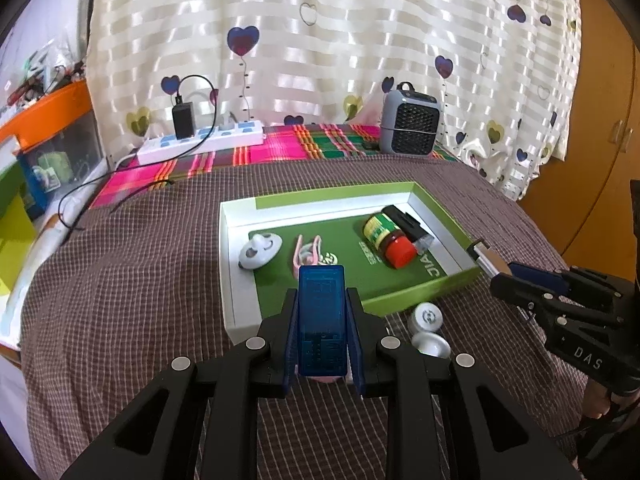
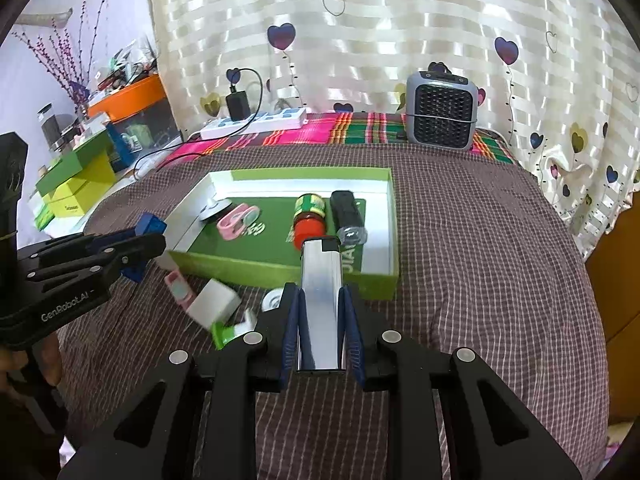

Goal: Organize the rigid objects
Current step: 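Carry the blue USB stick and silver case over the green box, then lower the USB stick and silver case into the box and open both tools, then withdraw both tools from the box toward the items on the bedspread, then grasp the green-and-white spool with the right tool while the left grasps the white charger plug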

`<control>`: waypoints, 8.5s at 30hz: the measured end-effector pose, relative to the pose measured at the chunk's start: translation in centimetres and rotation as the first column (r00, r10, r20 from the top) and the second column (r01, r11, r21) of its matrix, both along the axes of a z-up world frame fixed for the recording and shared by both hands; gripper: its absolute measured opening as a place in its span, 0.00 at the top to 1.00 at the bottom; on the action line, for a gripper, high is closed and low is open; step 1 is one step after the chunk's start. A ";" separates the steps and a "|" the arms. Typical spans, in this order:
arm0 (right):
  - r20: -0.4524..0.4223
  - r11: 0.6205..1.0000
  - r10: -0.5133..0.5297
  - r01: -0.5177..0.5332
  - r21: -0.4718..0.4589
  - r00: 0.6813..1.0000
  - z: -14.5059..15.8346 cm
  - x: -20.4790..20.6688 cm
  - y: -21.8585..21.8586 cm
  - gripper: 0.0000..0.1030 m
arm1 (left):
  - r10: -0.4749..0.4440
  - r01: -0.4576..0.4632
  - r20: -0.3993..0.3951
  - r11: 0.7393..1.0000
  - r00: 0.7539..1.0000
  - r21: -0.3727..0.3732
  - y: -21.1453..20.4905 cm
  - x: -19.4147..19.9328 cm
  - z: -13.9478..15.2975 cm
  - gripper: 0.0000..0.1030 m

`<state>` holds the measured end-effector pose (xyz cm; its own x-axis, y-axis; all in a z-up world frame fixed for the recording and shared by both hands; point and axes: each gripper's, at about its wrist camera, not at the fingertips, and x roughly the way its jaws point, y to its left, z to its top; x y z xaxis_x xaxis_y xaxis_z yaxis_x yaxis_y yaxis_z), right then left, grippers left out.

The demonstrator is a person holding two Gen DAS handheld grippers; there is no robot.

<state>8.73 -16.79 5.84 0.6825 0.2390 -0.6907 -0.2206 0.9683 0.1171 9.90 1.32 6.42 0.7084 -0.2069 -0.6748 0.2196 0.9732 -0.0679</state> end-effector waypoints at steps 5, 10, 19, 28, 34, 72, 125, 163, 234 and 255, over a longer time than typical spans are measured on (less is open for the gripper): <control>0.001 1.000 -0.009 0.009 -0.002 1.000 0.1 1.2 -0.4 0.77 | 0.002 -0.002 0.002 1.000 1.000 0.006 -0.2 1.1 -0.1 0.80; -0.004 1.000 -0.007 0.007 -0.006 1.000 -0.1 2.4 -0.5 0.77 | 0.002 -0.002 -0.001 1.000 1.000 0.009 -0.3 1.9 -0.2 0.80; -0.017 1.000 0.004 -0.005 -0.007 1.000 -0.3 4.5 -0.1 0.77 | 0.013 -0.013 -0.006 1.000 1.000 0.005 -0.1 3.8 -0.6 0.80; -0.041 1.000 0.006 -0.006 -0.012 0.999 -1.1 6.6 -0.1 0.77 | 0.011 -0.011 -0.028 1.000 1.000 0.018 -0.4 5.2 -1.5 0.80; -0.057 1.000 0.016 -0.016 -0.004 0.998 -1.6 7.6 -0.3 0.77 | 0.011 -0.010 -0.040 1.000 0.999 0.028 -0.7 5.9 -2.2 0.80; -0.065 1.000 -0.011 0.009 -0.026 0.998 -3.0 9.7 -0.6 0.77 | 0.018 -0.011 -0.097 0.998 0.995 0.065 -1.0 7.6 -4.8 0.80; -0.032 1.000 -0.018 0.019 0.024 0.999 -2.8 8.9 -0.6 0.64 | 0.020 -0.017 -0.080 0.999 0.997 0.039 -0.8 6.7 -4.1 0.68; 0.036 0.999 -0.018 0.017 0.040 0.999 -0.4 1.4 0.3 0.56 | 0.016 -0.016 0.014 1.000 1.000 0.015 -0.3 -1.8 -0.3 0.63; -0.056 0.992 0.124 -0.125 -0.016 0.991 -4.4 -0.7 5.2 0.67 | 0.011 -0.017 -0.105 0.998 0.994 -0.055 2.6 -3.1 -4.0 0.61; -0.053 0.999 0.002 0.001 0.048 0.999 -4.0 -1.3 -0.9 0.67 | -0.105 0.106 -0.139 0.994 0.985 0.004 -3.8 -0.7 -4.5 0.61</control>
